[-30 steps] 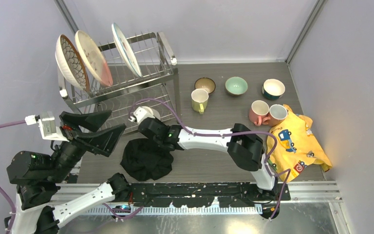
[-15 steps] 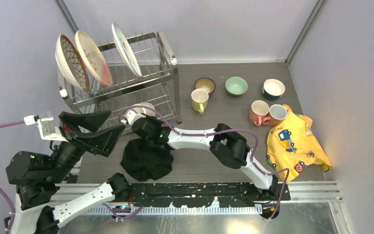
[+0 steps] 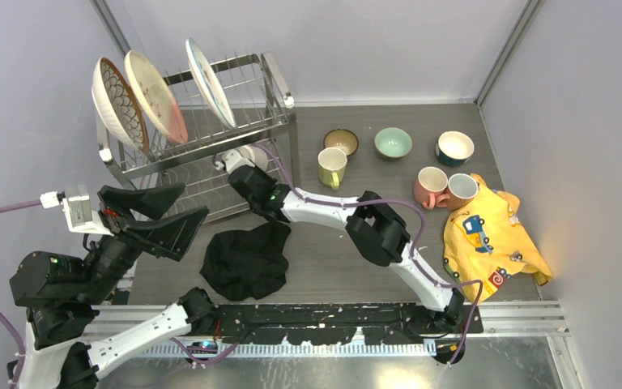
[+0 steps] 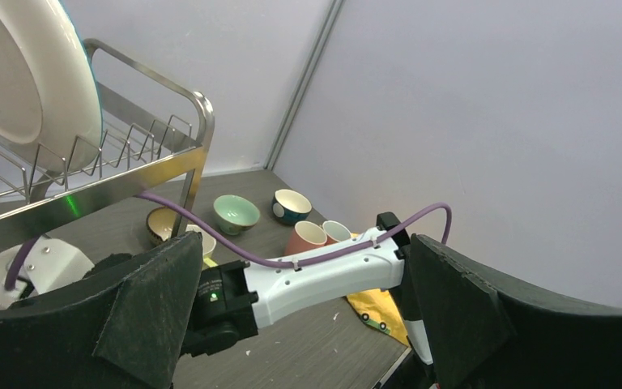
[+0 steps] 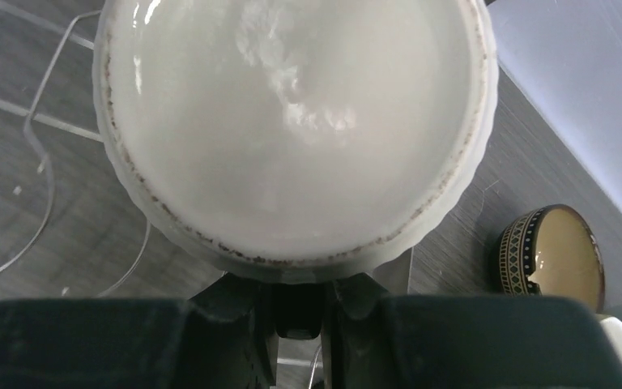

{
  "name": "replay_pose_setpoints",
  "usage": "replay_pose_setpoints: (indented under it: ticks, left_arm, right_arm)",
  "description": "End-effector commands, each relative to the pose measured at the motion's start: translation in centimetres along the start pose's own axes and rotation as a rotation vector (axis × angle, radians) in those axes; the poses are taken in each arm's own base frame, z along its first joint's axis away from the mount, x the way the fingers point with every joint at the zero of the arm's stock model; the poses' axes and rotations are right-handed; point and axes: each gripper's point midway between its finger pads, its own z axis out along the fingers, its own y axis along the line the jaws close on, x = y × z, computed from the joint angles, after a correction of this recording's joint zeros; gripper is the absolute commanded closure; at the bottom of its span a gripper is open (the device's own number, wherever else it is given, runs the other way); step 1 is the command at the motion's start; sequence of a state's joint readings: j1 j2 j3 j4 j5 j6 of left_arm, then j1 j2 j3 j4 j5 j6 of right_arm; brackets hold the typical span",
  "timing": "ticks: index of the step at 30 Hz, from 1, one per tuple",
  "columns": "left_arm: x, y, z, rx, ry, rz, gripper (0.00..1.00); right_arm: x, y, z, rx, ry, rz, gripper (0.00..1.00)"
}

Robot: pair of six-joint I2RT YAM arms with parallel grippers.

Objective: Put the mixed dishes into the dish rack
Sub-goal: Turn the cup upside down in the dish rack.

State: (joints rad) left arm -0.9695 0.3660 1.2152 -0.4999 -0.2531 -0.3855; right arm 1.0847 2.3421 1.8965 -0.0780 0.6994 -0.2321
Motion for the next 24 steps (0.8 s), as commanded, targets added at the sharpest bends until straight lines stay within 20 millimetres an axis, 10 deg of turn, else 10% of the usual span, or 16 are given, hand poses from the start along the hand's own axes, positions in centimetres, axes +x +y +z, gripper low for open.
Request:
replay_pose_setpoints:
  ticks: [1, 24]
  left_arm:
    - [-0.7, -0.6, 0.0, 0.024, -0.008, -0.003, 0.0]
    - [-0.8, -0.7, -0.1, 0.028, -0.007, -0.007, 0.0]
  right_arm:
    - [-5.9, -3.3, 0.5, 0.08, -0.137, 0.244, 0.99]
    - [-4.3, -3.9, 4.6, 0.081, -0.108, 0.368, 0.56]
